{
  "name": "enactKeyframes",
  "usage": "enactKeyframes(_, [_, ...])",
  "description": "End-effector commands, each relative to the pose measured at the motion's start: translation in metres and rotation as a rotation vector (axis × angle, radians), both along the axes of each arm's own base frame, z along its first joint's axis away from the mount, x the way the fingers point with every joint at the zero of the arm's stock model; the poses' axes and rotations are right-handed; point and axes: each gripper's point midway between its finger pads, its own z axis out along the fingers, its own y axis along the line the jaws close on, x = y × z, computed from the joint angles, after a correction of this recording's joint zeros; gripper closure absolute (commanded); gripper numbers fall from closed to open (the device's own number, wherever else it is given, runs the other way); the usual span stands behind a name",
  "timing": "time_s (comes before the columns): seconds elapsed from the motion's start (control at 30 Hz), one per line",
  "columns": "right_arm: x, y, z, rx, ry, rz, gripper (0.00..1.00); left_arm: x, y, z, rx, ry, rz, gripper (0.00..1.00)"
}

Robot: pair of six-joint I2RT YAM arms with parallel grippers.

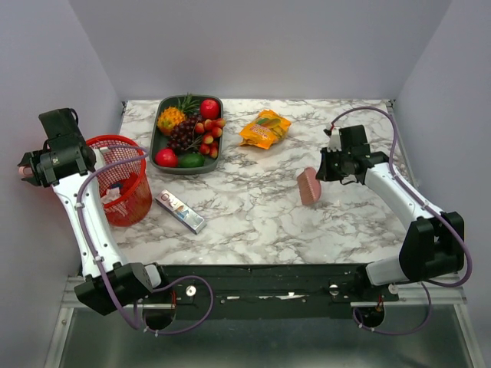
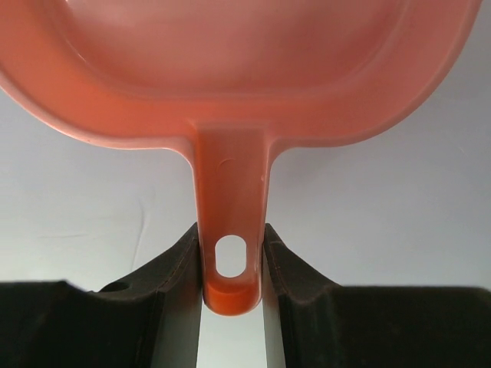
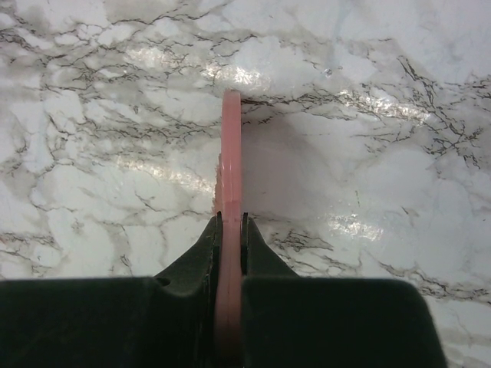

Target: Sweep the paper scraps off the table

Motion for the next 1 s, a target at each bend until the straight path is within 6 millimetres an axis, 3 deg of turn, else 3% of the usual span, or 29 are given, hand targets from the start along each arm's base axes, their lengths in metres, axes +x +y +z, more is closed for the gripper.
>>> enactKeyframes(0.0, [-0.006, -0.002, -0.002, -0.009, 0.013, 0.004, 0.99, 0.006, 0.006, 0.030, 0.084, -0.127, 0.032, 1.00])
enactKeyframes(0.17, [0.004, -0.001, 0.012, -0.007, -0.026, 0.008, 1.00, 0.029, -0.001, 0.059, 0.068, -0.319, 0.008, 1.00])
enactKeyframes(0.27, [0.015, -0.003, 0.027, -0.019, -0.079, 0.010, 1.00, 0.052, -0.021, 0.061, -0.004, -0.427, -0.002, 1.00])
enactKeyframes(0.3, [0.018, -0.003, 0.031, -0.026, -0.095, 0.013, 0.99, 0.062, -0.029, 0.052, -0.037, -0.412, -0.009, 1.00])
enactKeyframes(0.37, [0.027, -0.006, 0.046, -0.050, -0.145, 0.017, 0.99, 0.083, -0.054, 0.054, -0.105, -0.500, -0.031, 1.00])
enactKeyframes(0.4, [0.032, -0.009, 0.052, -0.078, -0.172, 0.032, 1.00, 0.095, -0.062, 0.046, -0.143, -0.493, -0.034, 1.00])
enactKeyframes(0.47, [0.038, -0.015, 0.061, -0.135, -0.223, 0.067, 1.00, 0.118, -0.089, 0.053, -0.277, -0.617, -0.066, 1.00])
enactKeyframes(0.53, [0.043, -0.020, 0.072, -0.179, -0.274, 0.092, 0.99, 0.139, -0.113, 0.034, -0.431, -0.598, -0.071, 1.00])
enactKeyframes(0.57, [0.047, -0.027, 0.075, -0.241, -0.305, 0.118, 1.00, 0.150, -0.141, 0.043, -0.604, -0.686, -0.096, 1.00])
enactKeyframes(0.6, [0.049, -0.032, 0.078, -0.276, -0.322, 0.126, 0.99, 0.158, -0.159, 0.021, -0.712, -0.606, -0.081, 1.00])
enactKeyframes(0.63, [0.049, -0.036, 0.080, -0.313, -0.338, 0.141, 0.99, 0.162, -0.175, 0.018, -0.802, -0.609, -0.078, 1.00])
enactKeyframes(0.67, [0.050, -0.043, 0.087, -0.383, -0.377, 0.181, 0.99, 0.169, -0.206, 0.020, -0.949, -0.605, -0.129, 1.00])
enactKeyframes(0.73, [0.049, -0.061, 0.086, -0.497, -0.394, 0.188, 0.99, 0.177, -0.234, 0.005, -1.104, -0.598, -0.058, 1.00])
enactKeyframes(0.8, [0.051, -0.082, 0.094, -0.651, -0.440, 0.204, 0.99, 0.178, -0.290, -0.024, -1.234, -0.472, -0.080, 1.00])
enactKeyframes(0.83, [0.051, -0.087, 0.094, -0.697, -0.448, 0.217, 0.99, 0.176, -0.308, -0.037, -1.245, -0.421, -0.093, 1.00])
enactKeyframes(0.87, [0.050, -0.094, 0.088, -0.745, -0.450, 0.217, 0.99, 0.170, -0.322, -0.065, -1.242, -0.329, -0.072, 1.00])
enactKeyframes(0.9, [0.049, -0.098, 0.092, -0.790, -0.472, 0.245, 0.99, 0.165, -0.351, -0.076, -1.256, -0.266, -0.125, 1.00])
enactKeyframes(0.97, [0.047, -0.099, 0.083, -0.822, -0.492, 0.277, 1.00, 0.153, -0.373, -0.112, -1.248, -0.147, -0.110, 1.00])
